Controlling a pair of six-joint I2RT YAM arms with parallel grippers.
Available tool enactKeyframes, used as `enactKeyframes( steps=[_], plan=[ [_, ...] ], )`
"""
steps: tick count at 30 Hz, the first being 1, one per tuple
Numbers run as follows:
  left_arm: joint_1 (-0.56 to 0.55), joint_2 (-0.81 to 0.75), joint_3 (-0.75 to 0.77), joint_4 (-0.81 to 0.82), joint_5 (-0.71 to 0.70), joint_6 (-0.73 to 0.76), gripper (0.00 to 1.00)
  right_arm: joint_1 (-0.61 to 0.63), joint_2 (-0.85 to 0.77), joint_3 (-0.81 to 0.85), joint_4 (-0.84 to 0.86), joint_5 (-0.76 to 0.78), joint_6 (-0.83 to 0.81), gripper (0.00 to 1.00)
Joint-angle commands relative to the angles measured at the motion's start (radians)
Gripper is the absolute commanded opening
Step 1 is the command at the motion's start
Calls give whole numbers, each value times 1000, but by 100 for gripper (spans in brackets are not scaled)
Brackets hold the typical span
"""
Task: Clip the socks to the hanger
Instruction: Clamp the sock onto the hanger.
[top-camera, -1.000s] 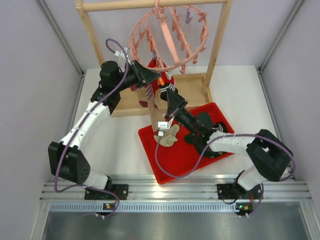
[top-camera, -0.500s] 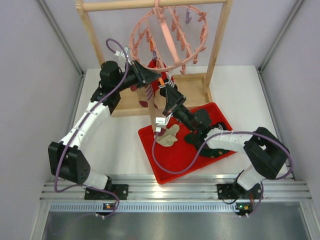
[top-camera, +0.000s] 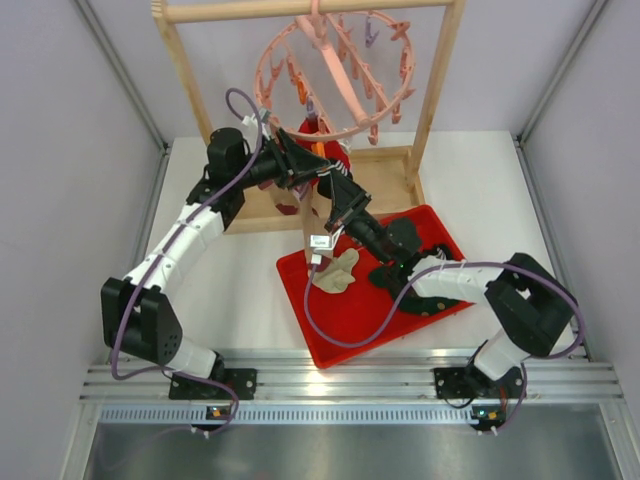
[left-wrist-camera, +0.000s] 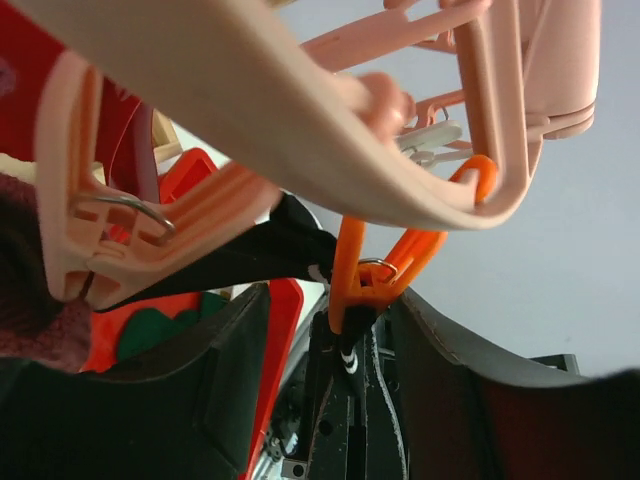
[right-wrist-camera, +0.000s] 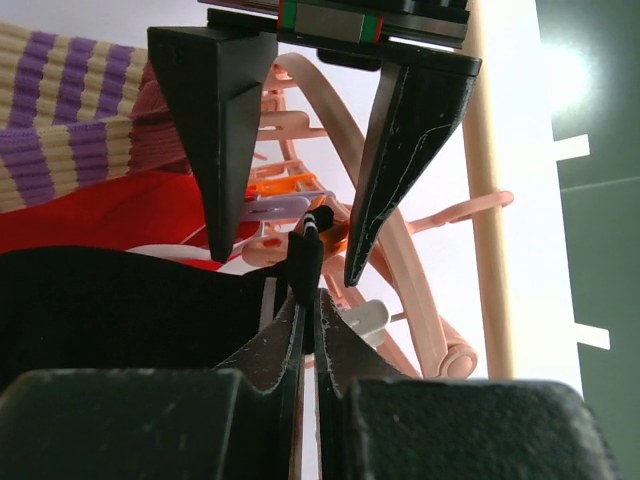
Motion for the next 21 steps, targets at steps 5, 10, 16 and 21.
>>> enactKeyframes(
  steps=[5, 10, 16, 21],
  plan=[
    [19, 9, 16, 65, 6, -53, 55, -7, 2, 17, 44, -5, -9, 0],
    [19, 3, 18, 136, -26, -63, 43, -2, -6, 3, 38, 3, -9, 0],
    [23, -25, -2, 196, -61, 5, 14, 8, -61, -15, -43, 100, 75, 44],
    [39, -22, 5, 149, -55, 28, 8, 4, -170, -35, -347, 176, 290, 61]
  ],
)
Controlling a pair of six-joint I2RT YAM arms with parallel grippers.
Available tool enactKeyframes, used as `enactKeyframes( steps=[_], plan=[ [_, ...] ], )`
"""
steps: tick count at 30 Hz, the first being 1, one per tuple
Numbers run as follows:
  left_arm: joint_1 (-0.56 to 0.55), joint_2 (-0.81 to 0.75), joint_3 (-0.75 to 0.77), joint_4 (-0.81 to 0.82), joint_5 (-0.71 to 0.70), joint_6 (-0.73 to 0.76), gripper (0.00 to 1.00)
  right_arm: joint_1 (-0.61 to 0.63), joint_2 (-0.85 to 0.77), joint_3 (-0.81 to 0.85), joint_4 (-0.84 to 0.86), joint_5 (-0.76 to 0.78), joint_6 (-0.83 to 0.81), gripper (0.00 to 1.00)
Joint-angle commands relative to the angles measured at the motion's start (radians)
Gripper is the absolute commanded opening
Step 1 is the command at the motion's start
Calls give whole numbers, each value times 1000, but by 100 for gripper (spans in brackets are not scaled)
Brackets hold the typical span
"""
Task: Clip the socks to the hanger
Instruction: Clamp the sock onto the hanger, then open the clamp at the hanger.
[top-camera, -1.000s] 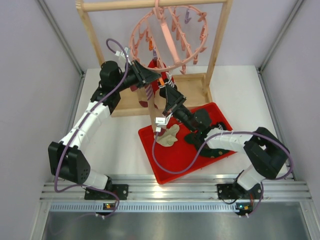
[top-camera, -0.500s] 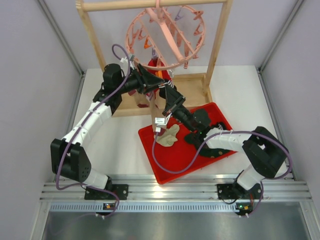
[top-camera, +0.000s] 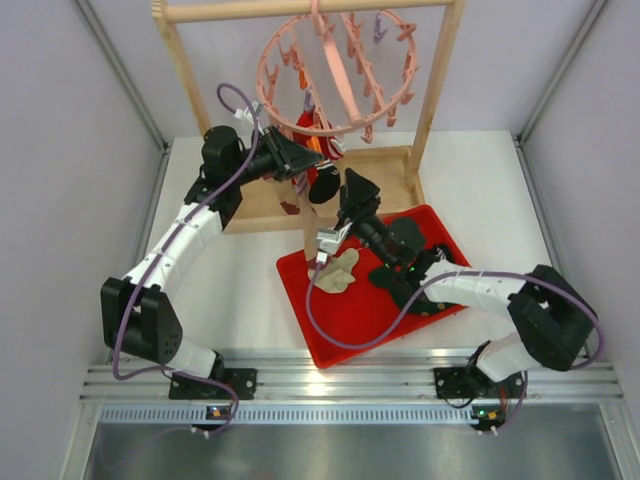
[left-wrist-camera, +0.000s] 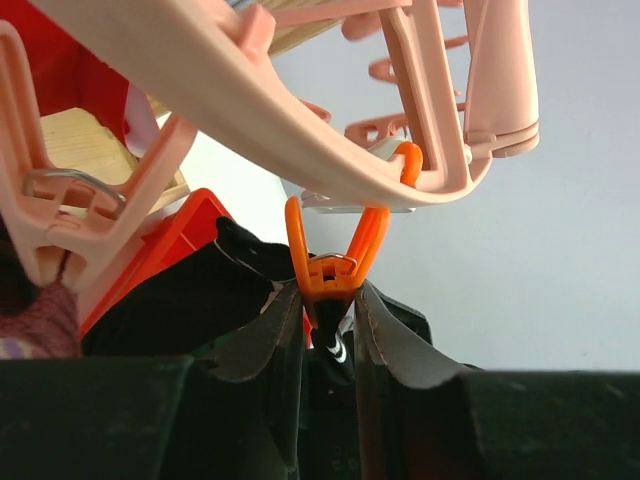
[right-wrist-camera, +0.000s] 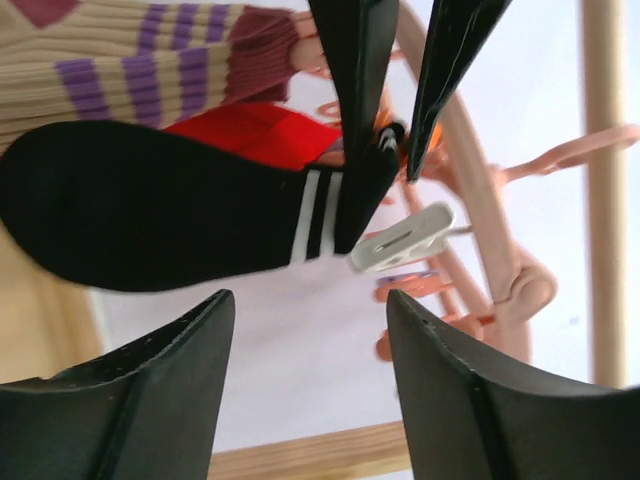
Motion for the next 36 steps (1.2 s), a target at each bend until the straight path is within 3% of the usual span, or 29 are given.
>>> enactKeyframes(
  steps=[1, 6, 12, 18, 22, 30, 36],
  plan=[
    [24, -29, 8, 58, -19, 30, 7, -1, -133, 0, -229, 64, 198, 63],
    [33, -23, 15, 27, 10, 59, 7, -41, -235, 26, -551, -16, 498, 66],
    [47, -21, 22, 11, 58, 91, 12, -188, -264, 195, -713, -274, 909, 63],
    [53, -10, 34, 0, 99, 122, 12, -250, -198, 290, -602, -433, 1197, 46],
    [55, -3, 38, 0, 112, 124, 12, -254, -144, 316, -498, -499, 1323, 42],
    [55, -7, 42, 0, 125, 122, 12, -253, -54, 279, -257, -452, 1417, 48],
    [55, -13, 43, 4, 132, 119, 12, -253, -8, 291, -196, -361, 1459, 48]
  ],
)
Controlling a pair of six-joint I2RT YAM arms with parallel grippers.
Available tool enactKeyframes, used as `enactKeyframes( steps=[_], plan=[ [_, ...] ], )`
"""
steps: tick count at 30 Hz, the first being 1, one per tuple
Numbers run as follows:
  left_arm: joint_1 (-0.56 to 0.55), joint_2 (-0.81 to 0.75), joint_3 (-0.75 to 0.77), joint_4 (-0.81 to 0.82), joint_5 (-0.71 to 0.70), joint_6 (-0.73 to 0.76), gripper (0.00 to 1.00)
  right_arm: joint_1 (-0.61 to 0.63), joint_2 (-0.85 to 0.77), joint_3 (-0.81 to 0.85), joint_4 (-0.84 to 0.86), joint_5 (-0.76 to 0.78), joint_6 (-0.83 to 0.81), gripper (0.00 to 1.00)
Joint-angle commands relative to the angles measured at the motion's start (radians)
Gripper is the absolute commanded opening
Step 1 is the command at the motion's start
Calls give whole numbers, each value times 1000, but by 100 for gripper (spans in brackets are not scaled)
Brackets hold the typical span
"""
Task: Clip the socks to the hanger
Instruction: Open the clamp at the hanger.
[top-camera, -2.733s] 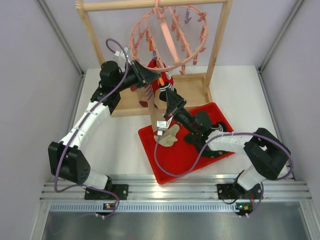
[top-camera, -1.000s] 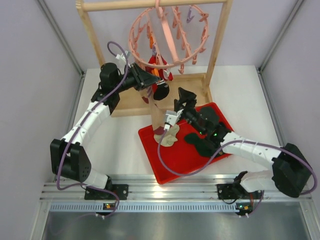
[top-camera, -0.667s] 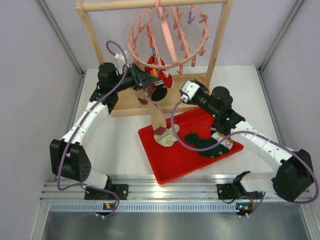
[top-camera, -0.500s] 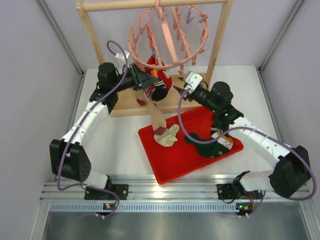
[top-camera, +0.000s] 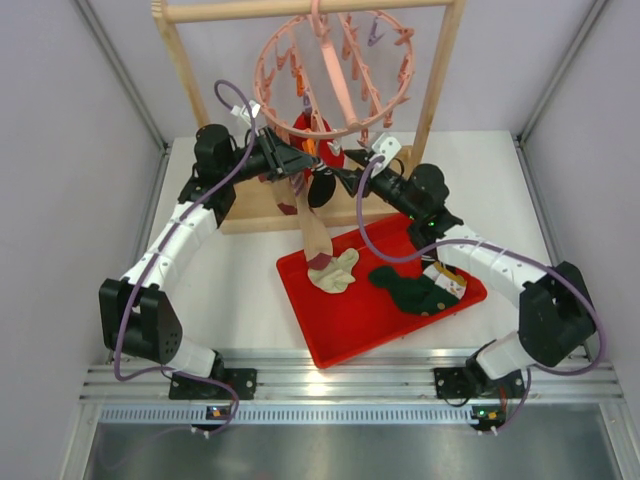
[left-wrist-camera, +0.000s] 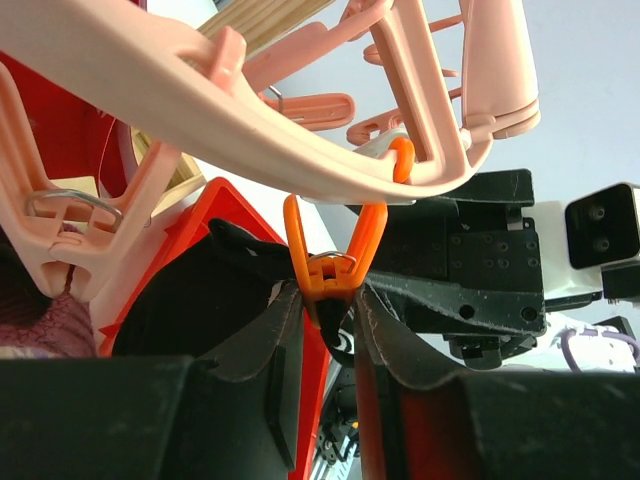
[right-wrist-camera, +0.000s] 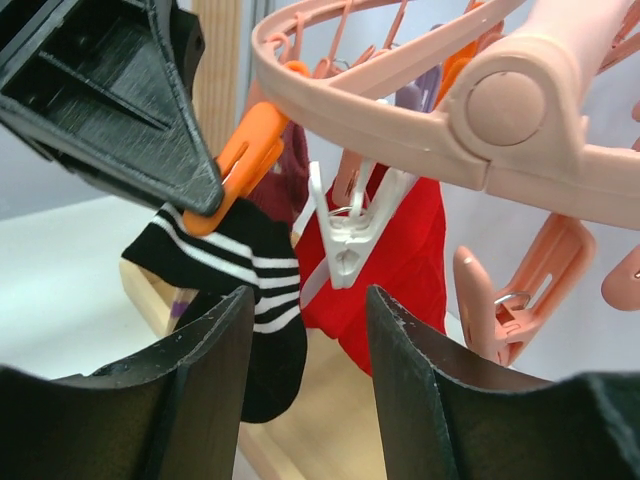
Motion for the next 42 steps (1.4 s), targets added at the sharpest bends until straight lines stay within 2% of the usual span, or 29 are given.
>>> enactKeyframes(
  steps=[1, 11, 17, 19, 25, 26, 29, 32, 33, 37, 39, 42],
  plan=[
    [5, -13, 41, 28, 24, 10, 12, -7, 16, 14, 142, 41, 57, 48],
    [5, -9, 42, 28, 33, 6, 12, -6, 79, 65, 184, 46, 61, 47],
    [6, -12, 48, 11, 18, 16, 14, 8, 82, 75, 201, 36, 43, 33],
    [6, -15, 47, 2, 13, 24, 16, 16, 76, 75, 202, 53, 35, 31],
    [8, -29, 44, -27, -2, 47, 29, 22, 69, 86, 190, 58, 40, 28],
    [8, -36, 44, -31, -7, 58, 32, 23, 69, 89, 187, 59, 37, 21],
    [9, -70, 35, -47, -43, 87, 47, 25, 62, 94, 176, 69, 35, 8],
    [12, -136, 6, -52, -103, 141, 52, 37, 43, 91, 153, 89, 20, 0],
    [14, -154, -2, -51, -117, 157, 54, 42, 36, 86, 147, 98, 12, 0],
    [14, -262, -36, -54, -152, 269, 56, 72, -3, 63, 126, 159, -38, 0],
    [14, -286, -56, -26, -145, 285, 56, 91, -14, 63, 95, 220, -34, 0],
    [-9, -308, -68, -15, -146, 311, 55, 97, -36, 57, 60, 234, -5, 0]
  ],
)
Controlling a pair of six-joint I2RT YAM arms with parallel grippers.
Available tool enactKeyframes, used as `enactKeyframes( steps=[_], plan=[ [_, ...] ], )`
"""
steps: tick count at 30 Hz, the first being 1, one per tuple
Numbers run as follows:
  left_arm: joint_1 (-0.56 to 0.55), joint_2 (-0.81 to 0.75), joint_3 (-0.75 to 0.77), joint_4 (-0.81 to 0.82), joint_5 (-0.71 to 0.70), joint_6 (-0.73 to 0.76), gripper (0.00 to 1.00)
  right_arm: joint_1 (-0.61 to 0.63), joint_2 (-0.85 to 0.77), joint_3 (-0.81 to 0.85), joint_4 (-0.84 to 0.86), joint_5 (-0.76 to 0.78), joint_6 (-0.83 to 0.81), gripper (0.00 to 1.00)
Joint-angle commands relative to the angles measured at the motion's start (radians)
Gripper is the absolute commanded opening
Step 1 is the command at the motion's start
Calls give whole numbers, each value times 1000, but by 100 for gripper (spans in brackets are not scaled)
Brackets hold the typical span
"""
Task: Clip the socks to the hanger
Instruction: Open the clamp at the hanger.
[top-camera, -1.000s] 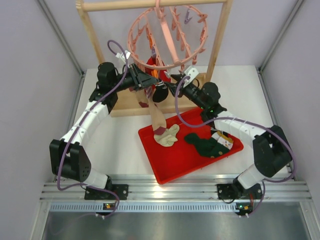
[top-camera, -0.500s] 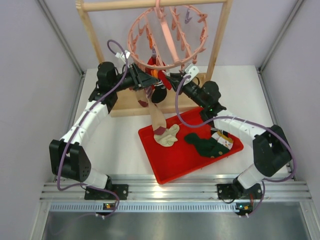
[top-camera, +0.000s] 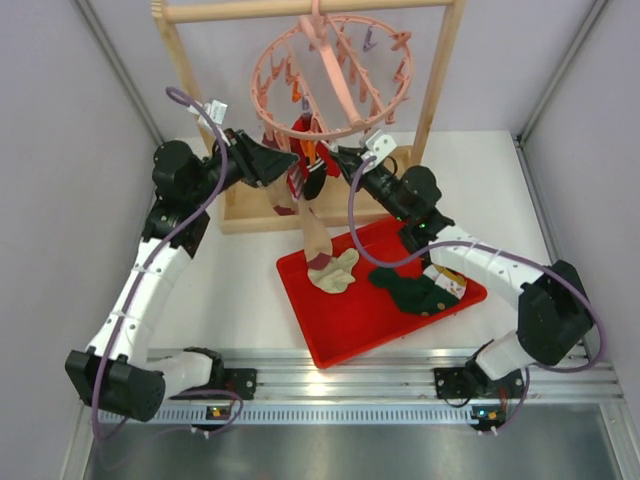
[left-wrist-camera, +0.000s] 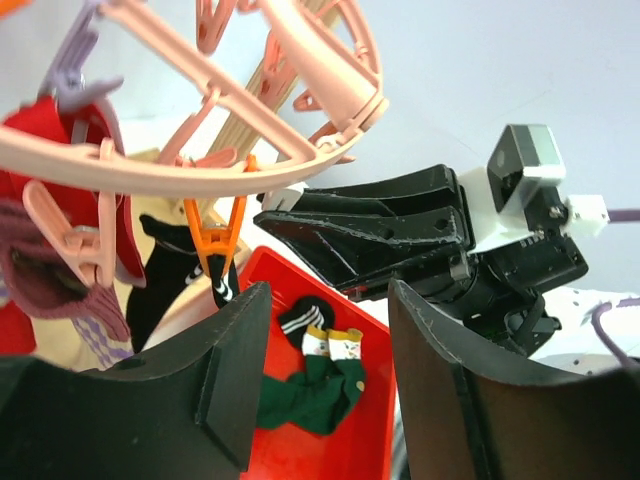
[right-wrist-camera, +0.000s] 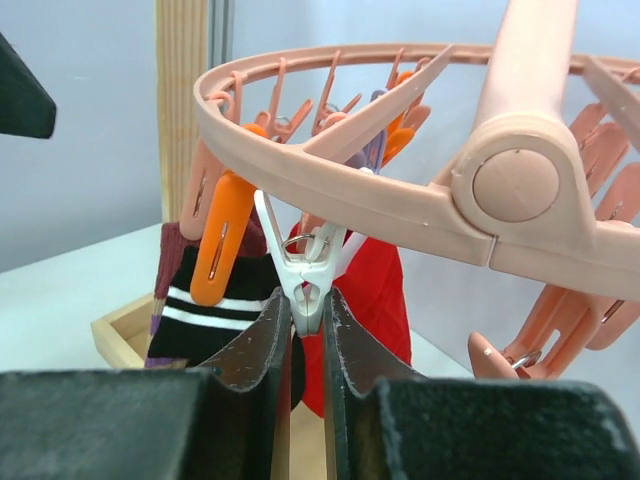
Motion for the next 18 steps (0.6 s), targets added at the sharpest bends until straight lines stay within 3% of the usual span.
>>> enactKeyframes(
  steps=[1, 18],
  plan=[
    [-29, -13, -19, 50, -23, 86, 54, 20, -67, 8, -4, 59, 20, 0],
    [-177, 125, 52, 128, -142, 61, 52, 60, -159, -52, -139, 159, 113, 0]
  ],
)
